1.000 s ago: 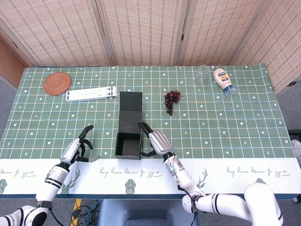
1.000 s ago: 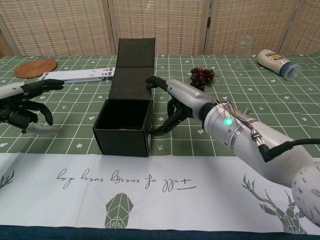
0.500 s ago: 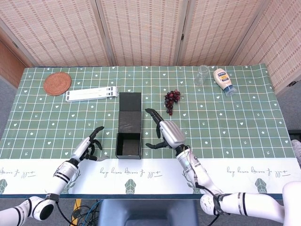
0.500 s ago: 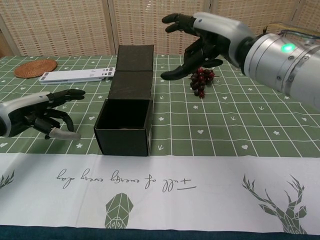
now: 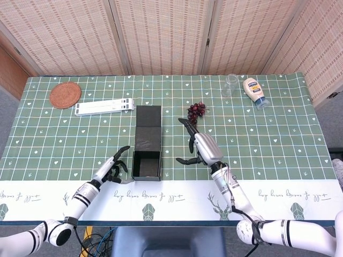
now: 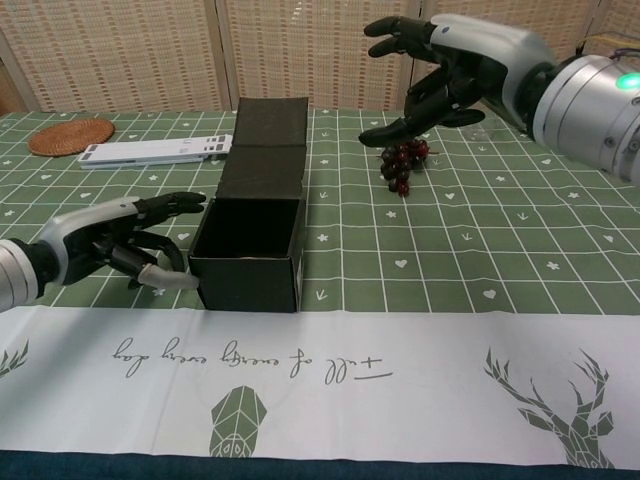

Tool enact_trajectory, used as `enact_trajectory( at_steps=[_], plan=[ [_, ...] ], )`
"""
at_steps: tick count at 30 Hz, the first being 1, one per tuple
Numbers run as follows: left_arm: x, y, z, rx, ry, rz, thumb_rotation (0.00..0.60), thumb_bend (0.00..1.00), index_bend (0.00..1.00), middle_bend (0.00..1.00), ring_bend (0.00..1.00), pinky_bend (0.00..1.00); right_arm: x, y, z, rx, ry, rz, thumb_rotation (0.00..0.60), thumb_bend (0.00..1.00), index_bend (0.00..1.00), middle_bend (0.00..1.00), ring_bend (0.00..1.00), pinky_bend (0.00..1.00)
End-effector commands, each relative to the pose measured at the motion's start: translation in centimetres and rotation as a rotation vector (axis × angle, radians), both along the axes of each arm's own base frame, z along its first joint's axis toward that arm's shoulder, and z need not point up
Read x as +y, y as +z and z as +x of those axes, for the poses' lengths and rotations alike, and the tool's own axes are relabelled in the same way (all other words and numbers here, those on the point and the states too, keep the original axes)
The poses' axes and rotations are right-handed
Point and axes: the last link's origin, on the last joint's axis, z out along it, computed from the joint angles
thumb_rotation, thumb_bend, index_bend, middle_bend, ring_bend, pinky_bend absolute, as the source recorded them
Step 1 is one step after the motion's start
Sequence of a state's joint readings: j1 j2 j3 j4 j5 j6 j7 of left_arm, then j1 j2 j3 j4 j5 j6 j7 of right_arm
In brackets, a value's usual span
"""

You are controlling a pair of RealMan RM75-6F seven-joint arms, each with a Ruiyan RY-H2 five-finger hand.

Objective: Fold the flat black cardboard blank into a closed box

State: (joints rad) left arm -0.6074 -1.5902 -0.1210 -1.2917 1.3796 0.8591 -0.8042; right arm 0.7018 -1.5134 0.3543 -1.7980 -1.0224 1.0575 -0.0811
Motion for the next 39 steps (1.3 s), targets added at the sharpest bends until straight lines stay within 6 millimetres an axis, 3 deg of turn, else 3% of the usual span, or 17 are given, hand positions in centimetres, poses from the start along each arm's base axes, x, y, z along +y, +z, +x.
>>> enact_trajectory(
  at_steps=[1,19,21,27,32,39],
  plan=[
    [0.2,-0.4,0.3,-0.015,0.004,-0.011,0.6,0.12,0.0,0.0,0.48,0.77,0.1,0.1,-0.2,0.003,-0.001,-0.001,0.6,0.18,0.0,0.05,0.68,1.0],
    [0.7,-1.7,1.5,-0.103,0.017,-0.019,0.6,0.12,0.01,0.01,0.52,0.77,0.1,0.1,-1.4,0.007,-0.031,0.003,0.6,0.18,0.0,0.06,0.68,1.0],
    [0.7,-1.9,1.5,-0.114,0.027,0.008,0.6,0.12,0.08,0.04,0.53,0.77,0.1,0.0,-1.5,0.005,-0.034,0.005,0.6,0.18,0.0,0.06,0.68,1.0],
    [0.2,-2.8,1.5,-0.157,0.071,0.08,0.6,0.12,0.35,0.32,0.6,0.8,0.1,-0.4,-1.9,0.012,-0.048,0.015,0.6,0.18,0.0,0.07,0.68,1.0],
    [0.3,-2.0,1.6,-0.18,0.051,0.09,0.6,0.12,0.4,0.39,0.62,0.81,-0.6,-0.6,-2.7,0.018,-0.085,0.012,0.6,0.27,0.0,0.08,0.68,1.0],
    [-0.2,0.6,1.7,-0.196,-0.022,0.07,0.6,0.12,0.39,0.39,0.61,0.81,-2.0,-2.1,-4.0,-0.006,-0.185,0.041,0.6,0.28,0.0,0.09,0.68,1.0]
  ],
)
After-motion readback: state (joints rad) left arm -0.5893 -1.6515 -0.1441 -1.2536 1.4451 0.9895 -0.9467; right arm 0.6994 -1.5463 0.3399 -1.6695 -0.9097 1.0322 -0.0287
